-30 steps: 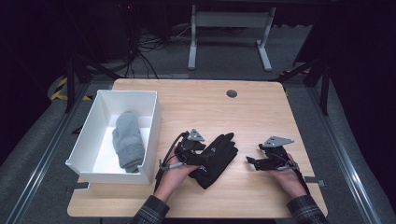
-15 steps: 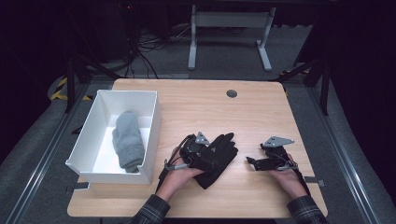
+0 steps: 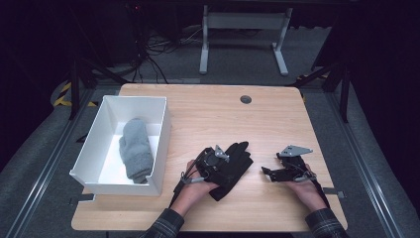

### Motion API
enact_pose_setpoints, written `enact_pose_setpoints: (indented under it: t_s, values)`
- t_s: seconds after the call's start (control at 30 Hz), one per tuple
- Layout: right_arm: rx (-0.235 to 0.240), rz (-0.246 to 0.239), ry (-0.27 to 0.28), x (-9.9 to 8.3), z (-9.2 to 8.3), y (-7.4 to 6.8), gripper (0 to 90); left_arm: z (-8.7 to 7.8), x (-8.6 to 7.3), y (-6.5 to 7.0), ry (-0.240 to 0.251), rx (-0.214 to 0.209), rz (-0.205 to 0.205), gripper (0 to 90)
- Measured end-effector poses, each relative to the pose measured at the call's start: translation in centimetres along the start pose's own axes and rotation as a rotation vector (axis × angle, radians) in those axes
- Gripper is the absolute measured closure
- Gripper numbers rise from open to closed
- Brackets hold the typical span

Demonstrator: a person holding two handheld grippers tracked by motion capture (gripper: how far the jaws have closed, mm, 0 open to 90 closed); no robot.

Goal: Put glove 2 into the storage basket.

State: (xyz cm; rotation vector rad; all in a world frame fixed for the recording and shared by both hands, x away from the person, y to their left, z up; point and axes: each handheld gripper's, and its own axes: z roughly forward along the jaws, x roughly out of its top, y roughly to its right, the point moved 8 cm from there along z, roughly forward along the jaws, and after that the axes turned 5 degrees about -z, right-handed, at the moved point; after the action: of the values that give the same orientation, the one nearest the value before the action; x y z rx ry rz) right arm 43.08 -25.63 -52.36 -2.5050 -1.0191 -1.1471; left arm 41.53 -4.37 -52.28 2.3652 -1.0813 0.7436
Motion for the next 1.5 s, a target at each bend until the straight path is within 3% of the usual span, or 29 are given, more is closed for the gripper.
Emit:
enact_pose_setpoints:
  t_s: [0.2,0.33,0.4,0.5,0.7,1.0,1.3,1.5]
  values:
    - [0.0,-0.001,0.0,0.0,0.0,0.0,15.0,-0.1,0.0,0.3,-0.006,0.0,0.021,22.9]
    - [0.0,-0.001,0.0,0.0,0.0,0.0,15.0,-0.3,0.0,1.0,-0.019,-0.049,0.036,47.7]
    - [0.001,-0.001,0.0,0.0,0.0,0.0,15.0,-0.4,0.1,1.4,-0.03,-0.088,0.021,58.0]
    - [0.001,-0.001,-0.001,0.0,0.0,0.0,14.8,-0.5,0.1,1.3,-0.037,-0.117,0.006,64.3]
    - [0.002,-0.001,-0.003,0.0,0.0,0.0,14.4,-0.7,0.4,1.4,-0.038,-0.131,-0.011,67.2]
    - [0.0,-0.001,-0.004,0.0,0.0,0.0,14.3,-2.5,1.4,1.4,-0.031,-0.116,-0.012,67.3]
    - [0.0,-0.002,-0.003,0.0,0.0,0.0,14.3,-5.6,2.8,1.0,0.009,-0.132,-0.045,67.3]
    - [0.0,-0.001,-0.003,0.0,0.0,0.0,14.3,-8.5,4.2,0.3,0.033,-0.115,-0.055,67.3]
